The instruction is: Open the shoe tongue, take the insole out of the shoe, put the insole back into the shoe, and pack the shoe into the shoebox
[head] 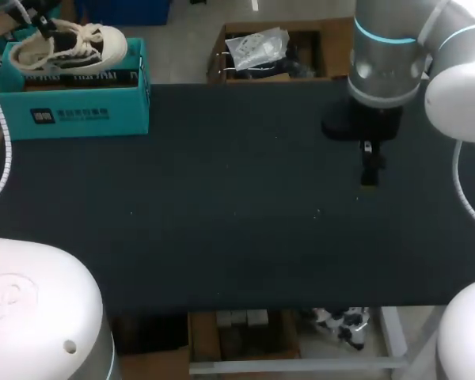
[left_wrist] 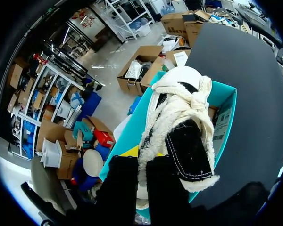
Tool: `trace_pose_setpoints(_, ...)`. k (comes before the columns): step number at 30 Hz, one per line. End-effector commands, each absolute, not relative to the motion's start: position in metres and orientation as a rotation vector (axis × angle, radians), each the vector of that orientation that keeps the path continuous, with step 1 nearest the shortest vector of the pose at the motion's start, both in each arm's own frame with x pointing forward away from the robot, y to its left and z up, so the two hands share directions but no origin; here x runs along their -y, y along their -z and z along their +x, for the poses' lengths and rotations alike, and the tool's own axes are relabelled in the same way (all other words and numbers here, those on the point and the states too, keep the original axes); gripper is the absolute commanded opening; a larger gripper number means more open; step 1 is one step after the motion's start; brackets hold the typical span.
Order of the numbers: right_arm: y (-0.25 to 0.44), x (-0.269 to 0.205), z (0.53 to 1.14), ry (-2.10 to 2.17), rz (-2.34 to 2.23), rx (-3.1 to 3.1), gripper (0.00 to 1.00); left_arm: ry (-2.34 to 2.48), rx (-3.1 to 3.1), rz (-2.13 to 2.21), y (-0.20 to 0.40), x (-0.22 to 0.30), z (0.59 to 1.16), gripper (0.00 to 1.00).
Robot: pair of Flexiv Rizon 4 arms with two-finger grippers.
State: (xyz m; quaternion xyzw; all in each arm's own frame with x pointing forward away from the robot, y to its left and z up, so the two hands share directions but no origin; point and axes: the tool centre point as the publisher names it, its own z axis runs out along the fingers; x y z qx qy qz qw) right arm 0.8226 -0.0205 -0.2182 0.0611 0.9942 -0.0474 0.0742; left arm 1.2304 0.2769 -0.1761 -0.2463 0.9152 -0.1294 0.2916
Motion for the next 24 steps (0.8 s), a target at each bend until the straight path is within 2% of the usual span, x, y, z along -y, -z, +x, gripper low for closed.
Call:
trace_pose_setpoints(1,0.219,0.024,0.820,0.133,0.179,-2.977,1.00,0.363,-2.482,-0.643,0.199,-0.285,1.249,0.00)
trace_pose_setpoints(24,0.219,0.024,0.820,0.133,0.179,-2.977,1.00,0.249,-2.784,-0.560,0.297,-0.282,1.274,0.00)
